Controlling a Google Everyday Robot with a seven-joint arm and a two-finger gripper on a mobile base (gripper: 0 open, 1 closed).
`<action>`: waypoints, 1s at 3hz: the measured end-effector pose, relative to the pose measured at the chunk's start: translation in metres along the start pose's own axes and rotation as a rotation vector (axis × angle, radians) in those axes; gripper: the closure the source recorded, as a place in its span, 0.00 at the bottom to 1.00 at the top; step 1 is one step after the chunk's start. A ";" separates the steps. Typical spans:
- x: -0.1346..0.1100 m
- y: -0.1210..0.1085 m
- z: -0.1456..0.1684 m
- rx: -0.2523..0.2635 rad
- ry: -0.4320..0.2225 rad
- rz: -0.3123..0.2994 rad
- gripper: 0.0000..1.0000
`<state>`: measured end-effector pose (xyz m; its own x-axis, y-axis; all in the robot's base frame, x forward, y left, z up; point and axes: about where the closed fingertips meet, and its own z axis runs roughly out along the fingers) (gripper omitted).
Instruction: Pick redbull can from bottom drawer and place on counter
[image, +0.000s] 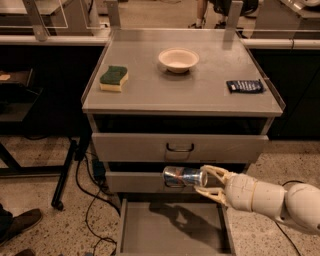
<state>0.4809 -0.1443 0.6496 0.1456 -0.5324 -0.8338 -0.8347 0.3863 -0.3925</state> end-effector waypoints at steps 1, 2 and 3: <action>-0.008 -0.005 -0.004 0.006 0.003 -0.015 1.00; -0.020 -0.011 -0.005 0.006 -0.028 -0.025 1.00; -0.051 -0.032 -0.020 0.042 -0.066 -0.066 1.00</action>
Offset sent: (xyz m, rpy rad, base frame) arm 0.0078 0.0027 0.0427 0.0377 -0.0596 0.0308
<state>0.4900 -0.1441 0.7128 0.2356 -0.5078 -0.8287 -0.7990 0.3841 -0.4626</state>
